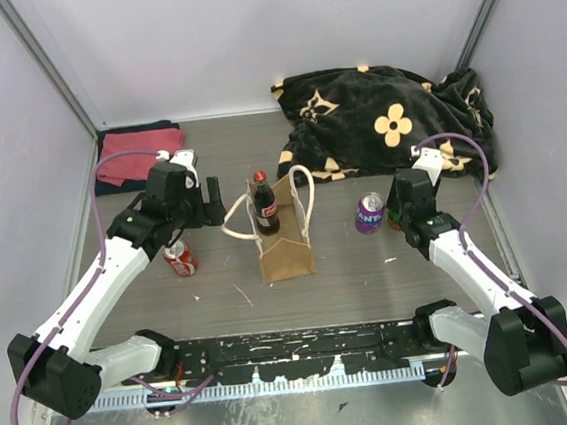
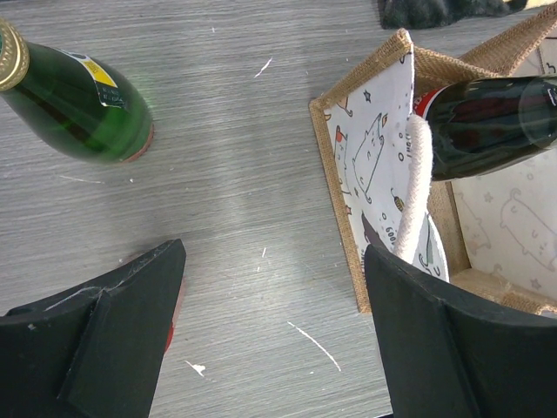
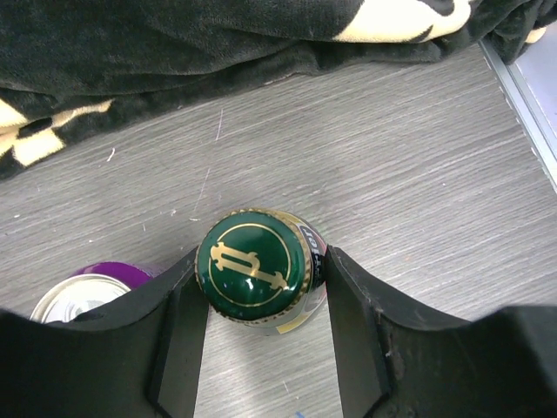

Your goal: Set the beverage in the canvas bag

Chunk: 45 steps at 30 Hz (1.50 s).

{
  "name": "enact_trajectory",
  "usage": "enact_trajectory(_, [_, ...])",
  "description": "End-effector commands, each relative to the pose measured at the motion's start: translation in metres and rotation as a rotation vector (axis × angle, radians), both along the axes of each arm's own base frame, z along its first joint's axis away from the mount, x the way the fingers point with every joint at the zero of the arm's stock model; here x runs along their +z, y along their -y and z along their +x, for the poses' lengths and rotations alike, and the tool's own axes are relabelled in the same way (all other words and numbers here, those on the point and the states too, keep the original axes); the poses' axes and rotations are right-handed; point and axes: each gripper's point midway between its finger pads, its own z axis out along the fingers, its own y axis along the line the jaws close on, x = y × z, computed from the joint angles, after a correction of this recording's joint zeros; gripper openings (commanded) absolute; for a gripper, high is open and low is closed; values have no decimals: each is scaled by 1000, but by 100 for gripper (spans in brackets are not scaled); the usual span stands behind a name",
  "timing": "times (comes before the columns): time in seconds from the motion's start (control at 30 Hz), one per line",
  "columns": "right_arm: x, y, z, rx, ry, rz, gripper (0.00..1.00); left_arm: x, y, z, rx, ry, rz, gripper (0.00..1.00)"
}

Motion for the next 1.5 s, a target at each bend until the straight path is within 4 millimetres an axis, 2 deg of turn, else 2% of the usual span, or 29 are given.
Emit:
enact_trajectory(0.0, [119, 0, 28, -17, 321, 43, 1, -5, 0, -3, 2, -26, -6, 91])
enact_trajectory(0.37, [236, -27, 42, 99, 505, 158, 1, -2, 1, -1, 4, -21, -7, 91])
enact_trajectory(0.6, [315, -66, 42, 256, 647, 323, 1, -3, 1, 0, 4, -19, -7, 91])
enact_trajectory(0.63, [324, -77, 40, 303, 659, 349, 1, -3, 1, 0, 5, -19, -6, 91])
enact_trajectory(0.83, [364, -137, 25, 444, 698, 391, 1, -4, 1, 1, 7, -19, -6, 91])
enact_trajectory(0.9, [370, -160, 17, 489, 697, 398, 1, -4, 1, 1, 6, -21, -5, 91])
enact_trajectory(1.0, [368, -197, 6, 552, 673, 384, 1, -4, 1, 1, 8, -21, -4, 91])
enact_trajectory(1.2, [341, -253, -17, 638, 595, 331, 1, -5, 1, 0, 8, -24, -3, 91])
enact_trajectory(1.33, [317, -277, -33, 676, 539, 272, 1, -6, 0, 0, 8, -25, -2, 91])
enact_trajectory(1.47, [286, -287, -39, 682, 483, 240, 1, -7, 1, 1, 10, -26, -3, 91])
